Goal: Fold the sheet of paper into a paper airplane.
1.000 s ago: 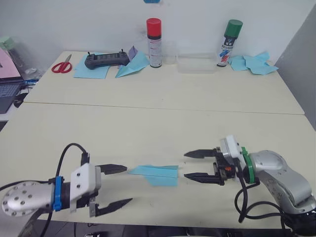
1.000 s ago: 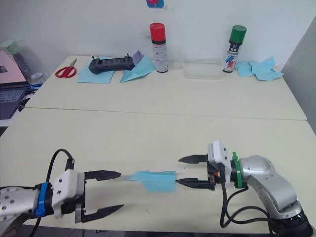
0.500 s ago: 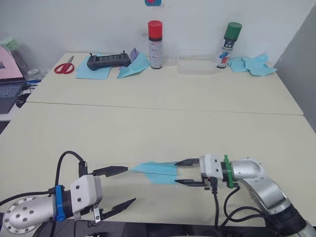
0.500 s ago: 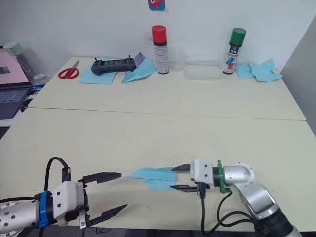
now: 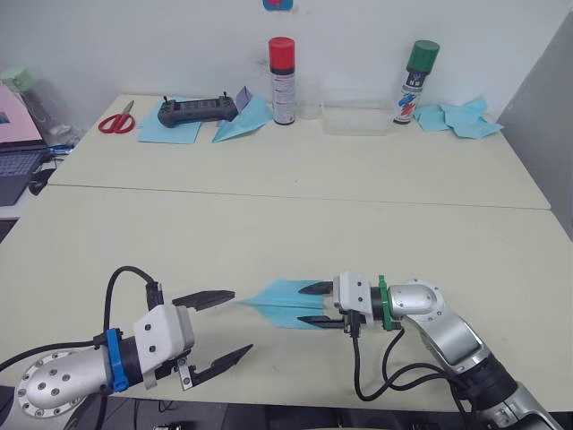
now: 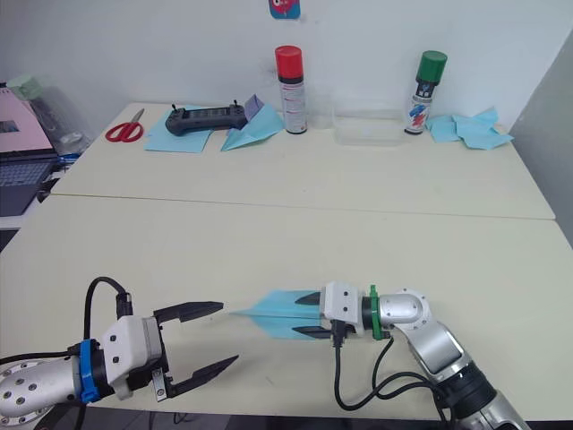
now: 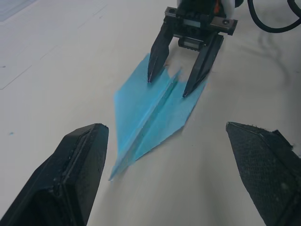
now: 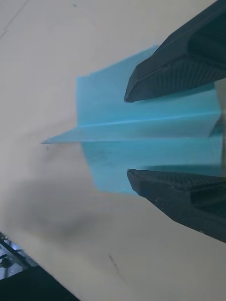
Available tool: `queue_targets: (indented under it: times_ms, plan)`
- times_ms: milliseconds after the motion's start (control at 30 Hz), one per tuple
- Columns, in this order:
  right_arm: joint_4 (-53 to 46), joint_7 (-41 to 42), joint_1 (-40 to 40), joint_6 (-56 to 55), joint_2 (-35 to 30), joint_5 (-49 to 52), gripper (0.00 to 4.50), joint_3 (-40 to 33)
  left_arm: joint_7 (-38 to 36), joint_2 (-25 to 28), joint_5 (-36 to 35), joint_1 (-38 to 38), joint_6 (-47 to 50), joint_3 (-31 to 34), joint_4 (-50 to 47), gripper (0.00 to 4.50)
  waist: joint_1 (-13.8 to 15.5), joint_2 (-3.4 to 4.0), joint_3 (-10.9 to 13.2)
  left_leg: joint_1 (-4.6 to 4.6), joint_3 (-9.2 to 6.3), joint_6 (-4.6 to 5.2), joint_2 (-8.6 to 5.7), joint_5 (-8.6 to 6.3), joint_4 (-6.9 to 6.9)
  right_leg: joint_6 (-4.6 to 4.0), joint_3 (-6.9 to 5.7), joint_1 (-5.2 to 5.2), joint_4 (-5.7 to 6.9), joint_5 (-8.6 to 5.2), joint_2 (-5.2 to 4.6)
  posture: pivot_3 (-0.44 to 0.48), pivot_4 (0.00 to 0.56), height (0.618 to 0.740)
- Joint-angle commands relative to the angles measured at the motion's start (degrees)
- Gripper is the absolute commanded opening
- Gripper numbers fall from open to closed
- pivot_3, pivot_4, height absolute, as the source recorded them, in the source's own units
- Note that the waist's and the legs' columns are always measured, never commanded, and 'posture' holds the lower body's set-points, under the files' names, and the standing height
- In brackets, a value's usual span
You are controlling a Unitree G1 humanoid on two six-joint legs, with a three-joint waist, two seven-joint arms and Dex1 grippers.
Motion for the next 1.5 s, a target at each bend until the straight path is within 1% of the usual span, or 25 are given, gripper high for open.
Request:
queue_targets:
  times_ms: [33, 67, 167, 233, 333, 500, 533, 600, 633, 667, 700, 733, 767, 800, 900, 1000, 1033, 1100, 1167, 1233, 1333, 1500]
  plan:
    - [1.36, 0.65, -1.08, 1.46, 0.62, -0.67, 1.96, 1.68, 0.88, 0.2, -3.18, -0.56, 2.11, 0.89, -2.47, 4.38, 0.0, 0.0, 0.0, 0.0, 0.0, 0.0, 0.0, 0.0, 0.0, 0.02, 0.0, 0.0, 0.0, 0.01, 0.01, 0.0, 0.15, 0.74]
    - [1.96, 0.68, -1.31, 1.86, 1.03, -0.6, 1.75, 1.9, 1.1, 0.45, -5.04, -0.9, 3.79, 1.95, -2.21, 4.38, 0.0, 0.0, 0.0, 0.0, 0.0, 0.0, 0.0, 0.0, -0.01, 0.06, -0.01, 0.01, 0.01, 0.03, 0.0, 0.0, 0.15, 0.74]
    - [3.79, 0.4, -2.25, 2.8, 2.21, -0.68, 0.63, 1.83, -0.95, 2.39, -11.02, -1.01, 7.46, 5.76, -2.26, 4.44, -0.01, 0.01, 0.01, 0.0, -0.05, 0.0, 0.03, 0.0, -0.01, 0.07, -0.05, 0.02, 0.04, 0.04, 0.04, 0.0, 0.15, 0.74]
    - [4.59, 0.26, -2.8, 3.81, 2.63, -0.55, 0.03, 1.42, -1.33, 4.09, -15.04, -1.77, 10.65, 8.23, -2.38, 4.5, -0.02, 0.01, 0.0, 0.01, -0.06, 0.0, 0.03, 0.0, 0.0, 0.06, -0.05, 0.01, 0.09, 0.04, 0.05, 0.0, 0.15, 0.74]
    - [5.19, -0.15, -3.11, 4.69, 2.92, -0.37, 0.03, 0.8, -0.88, 5.38, -16.41, -3.65, 12.33, 9.22, -1.97, 4.5, -0.02, 0.01, 0.0, 0.03, -0.09, 0.0, 0.02, 0.0, 0.0, 0.06, -0.08, -0.02, 0.07, 0.03, 0.05, 0.0, 0.15, 0.74]
    - [4.86, -0.05, -2.35, 4.81, 1.75, 0.25, 0.03, -0.71, 0.0, 7.14, -15.94, -9.89, 14.01, 7.59, -0.46, 4.5, -0.01, 0.01, 0.0, 0.05, -0.1, 0.0, 0.02, 0.01, 0.02, 0.09, -0.08, 0.09, 0.09, 0.05, 0.07, 0.0, 0.15, 0.74]
    - [4.32, -0.23, -1.78, 5.29, 1.26, 0.87, 0.03, -1.7, 0.15, 8.0, -17.23, -11.34, 15.56, 7.39, -0.35, 4.5, 0.0, 0.02, 0.0, 0.05, -0.1, -0.01, 0.02, 0.01, 0.03, 0.1, -0.08, 0.09, 0.08, 0.06, 0.07, 0.0, 0.15, 0.74]
    - [-1.44, -2.18, 1.45, 11.11, -1.3, 5.87, 0.03, -9.07, -0.66, 13.37, -22.37, -19.02, 21.52, 5.52, 0.46, 4.5, 0.77, -0.01, 0.03, 0.02, -0.14, -0.01, -0.02, 0.01, 0.06, 0.11, -0.11, 0.16, 0.07, 0.06, 0.06, 0.0, 0.15, 0.74]
    - [-5.7, -3.74, 3.66, 15.69, -2.32, 9.57, 0.03, -13.67, -3.0, 16.8, -23.01, -24.08, 22.79, 3.33, 1.58, 4.5, 1.62, 0.01, 0.04, -0.05, -0.28, -0.01, -0.05, 0.01, 0.11, 0.14, -0.19, 0.01, 0.06, 0.05, 0.06, 0.0, 0.15, 0.74]
    - [-10.05, -6.82, 6.02, 20.06, -2.5, 12.41, 0.03, -18.66, -4.21, 19.72, -26.5, -30.27, 26.48, 1.27, 3.46, 4.5, 2.32, 0.02, 0.07, -0.07, -0.27, -0.01, -0.08, 0.01, 0.12, 0.14, -0.18, -0.08, 0.03, 0.05, 0.04, 0.0, 0.15, 0.74]
    - [-13.76, -9.42, 8.15, 23.87, -2.3, 15.32, 0.03, -22.53, -4.44, 20.96, -28.72, -35.61, 28.89, -0.64, 4.98, 4.5, 2.34, 0.0, 0.06, -0.14, -0.28, -0.01, -0.13, 0.01, 0.15, 0.19, -0.28, -0.08, 0.04, 0.02, -0.02, 0.0, 0.15, 0.74]
    - [-17.04, -11.85, 10.33, 26.75, -2.23, 17.21, 0.03, -25.94, -4.59, 21.64, -29.64, -40.76, 30.43, -2.92, 6.56, 4.5, 2.22, 0.06, 0.06, -0.11, -0.18, -0.01, -0.08, 0.01, 0.16, 0.22, -0.22, -0.1, -0.02, 0.04, -0.02, 0.0, 0.15, 0.74]
    - [-19.68, -14.28, 12.27, 28.96, -2.01, 18.27, 0.03, -28.73, -4.54, 21.43, -29.68, -45.22, 31.46, -5.13, 8.11, 4.5, 2.04, 0.08, 0.07, -0.12, -0.15, -0.01, -0.11, 0.01, 0.15, 0.26, -0.18, 0.21, -0.01, 0.06, -0.02, 0.0, 0.15, 0.74]
    - [-22.03, -17.35, 14.49, 30.94, -1.53, 18.3, 0.03, -31.5, -4.37, 20.38, -28.87, -49.53, 32.0, -7.53, 9.87, 4.5, 1.71, 0.06, 0.05, -0.1, -0.13, -0.01, -0.11, 0.01, 0.12, 0.27, -0.17, 0.22, -0.02, 0.06, -0.01, 0.0, 0.15, 0.74]
    - [-25.68, -27.55, 19.98, 33.24, 0.84, 14.62, 0.03, -37.54, -4.2, 16.72, -25.79, -57.13, 31.68, -13.04, 13.37, 4.5, 1.04, 0.1, 0.04, -0.09, -0.17, 0.0, -0.01, 0.0, 0.02, 0.26, -0.15, 0.21, 0.0, 0.06, 0.15, 0.0, 0.15, 0.74]
    - [-28.09, -35.97, 24.78, 34.85, 3.74, 10.56, 0.03, -39.66, -4.9, 13.22, -23.3, -59.39, 30.88, -17.07, 14.83, 4.5, 0.37, 0.14, 0.04, -0.11, -0.2, 0.0, 0.05, 0.0, -0.04, 0.21, -0.11, 0.1, 0.1, 0.06, 0.25, 0.0, 0.15, 0.74]
    - [-29.17, -39.26, 26.15, 35.92, 6.6, 10.18, 0.03, -39.39, -5.33, 12.14, -22.4, -59.35, 30.37, -18.33, 15.15, 4.5, 0.2, 0.14, 0.04, -0.12, -0.2, 0.0, 0.05, 0.0, -0.04, 0.19, -0.1, 0.07, 0.14, 0.06, 0.25, 0.0, 0.15, 0.74]
    - [-30.82, -42.84, 27.79, 37.46, 10.07, 10.18, 0.03, -38.54, -5.99, 10.68, -21.52, -59.43, 29.85, -19.42, 15.47, 4.5, 0.04, 0.13, 0.03, -0.17, -0.19, 0.0, 0.05, 0.0, -0.06, 0.16, -0.08, -0.03, 0.23, 0.04, 0.27, 0.0, 0.15, 0.74]
    - [-33.27, -44.45, 30.07, 38.01, 12.36, 9.73, 0.03, -35.59, -6.81, 9.79, -20.04, -59.73, 28.69, -20.02, 16.5, 4.5, -0.03, 0.16, 0.05, -0.24, -0.16, 0.0, 0.05, 0.0, -0.03, 0.14, -0.03, -0.18, 0.41, 0.01, 0.27, 0.0, 0.15, 0.74]
    - [-34.82, -45.51, 31.47, 38.42, 13.32, 9.46, 0.03, -33.66, -7.66, 9.37, -19.16, -59.79, 28.19, -20.18, 16.98, 4.5, -0.03, 0.15, 0.05, -0.25, -0.12, -0.01, 0.05, 0.01, 0.0, 0.1, -0.01, -0.24, 0.51, -0.04, 0.26, 0.0, 0.15, 0.74]
    - [-36.22, -48.07, 32.2, 41.24, 15.85, 10.89, 0.03, -33.19, -8.66, 8.42, -18.86, -60.78, 28.19, -20.45, 17.46, 4.5, 0.02, 0.14, 0.04, -0.24, -0.13, -0.02, 0.05, 0.02, 0.07, 0.06, 0.0, -0.22, 0.53, -0.06, 0.25, 0.0, 0.15, 0.74]
    - [-36.89, -50.37, 32.13, 43.24, 16.55, 10.41, 0.03, -33.69, -9.33, 7.35, -17.87, -61.33, 28.32, -20.51, 17.67, 4.5, 0.03, 0.13, 0.03, -0.24, -0.09, -0.03, 0.03, 0.03, 0.13, 0.1, 0.04, -0.2, 0.53, -0.04, 0.24, 0.0, 0.15, 0.74]
